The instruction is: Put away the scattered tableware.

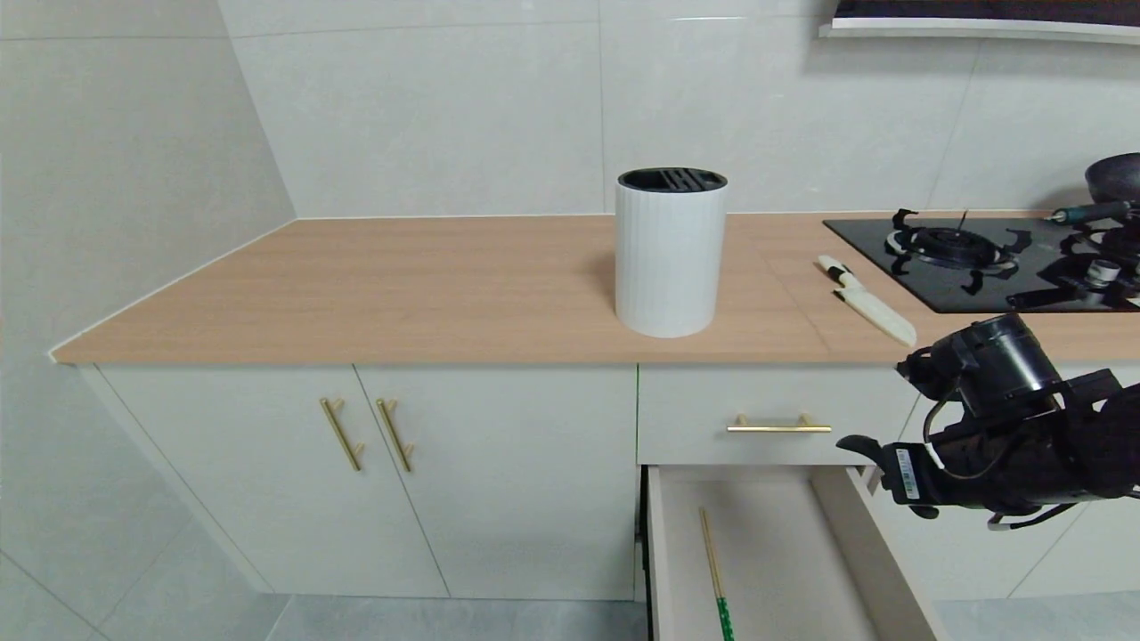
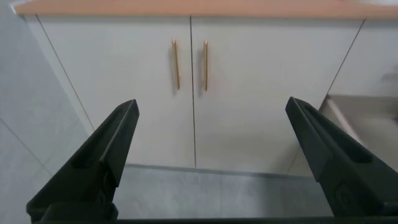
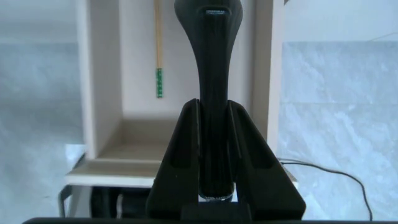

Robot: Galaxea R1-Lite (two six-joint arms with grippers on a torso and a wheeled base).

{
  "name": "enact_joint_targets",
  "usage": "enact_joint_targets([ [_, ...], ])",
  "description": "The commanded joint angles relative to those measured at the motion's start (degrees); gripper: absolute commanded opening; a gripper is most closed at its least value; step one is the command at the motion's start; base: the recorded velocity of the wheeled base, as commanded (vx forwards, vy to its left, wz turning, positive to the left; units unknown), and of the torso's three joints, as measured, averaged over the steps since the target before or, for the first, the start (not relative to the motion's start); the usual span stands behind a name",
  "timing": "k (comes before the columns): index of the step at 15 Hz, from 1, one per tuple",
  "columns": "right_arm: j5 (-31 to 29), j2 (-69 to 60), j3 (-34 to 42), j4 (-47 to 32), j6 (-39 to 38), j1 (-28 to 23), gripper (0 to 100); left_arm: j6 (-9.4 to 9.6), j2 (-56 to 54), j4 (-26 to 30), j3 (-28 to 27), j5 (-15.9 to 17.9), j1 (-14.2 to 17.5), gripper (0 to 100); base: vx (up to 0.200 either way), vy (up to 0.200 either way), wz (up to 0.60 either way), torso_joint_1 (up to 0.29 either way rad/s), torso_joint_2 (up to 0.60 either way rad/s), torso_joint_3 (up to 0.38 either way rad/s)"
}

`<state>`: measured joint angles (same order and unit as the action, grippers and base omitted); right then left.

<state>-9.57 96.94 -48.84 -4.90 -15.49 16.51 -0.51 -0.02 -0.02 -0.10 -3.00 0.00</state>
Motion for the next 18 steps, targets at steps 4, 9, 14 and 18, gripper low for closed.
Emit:
enact_joint_targets([
  [4, -4.23, 3.61, 0.14, 0.07, -0.15, 1.60, 0, -0.02, 0.02, -0.06, 0.01, -0.08, 0.00, 100, 0.000, 0.000, 0.00, -0.171, 0.48, 0.315],
  [9, -4.23, 4.13, 0.85, 1.65, -0.15, 1.60, 0, -0.02, 0.02, -0.06, 0.01, -0.08, 0.00, 100, 0.000, 0.000, 0.00, -0.133, 0.46, 0.329],
  [14, -4.23, 4.93, 1.81, 3.58, -0.15, 2.21, 0, -0.02, 0.02, -0.15, 0.01, 0.01, 0.00, 100, 0.000, 0.000, 0.00, -0.078, 0.45, 0.367],
  [18, -4.23, 5.01, 2.52, 5.08, -0.15, 2.39, 0, -0.02, 0.02, -0.15, 0.01, -0.08, 0.00, 100, 0.000, 0.000, 0.00, -0.022, 0.23, 0.204],
])
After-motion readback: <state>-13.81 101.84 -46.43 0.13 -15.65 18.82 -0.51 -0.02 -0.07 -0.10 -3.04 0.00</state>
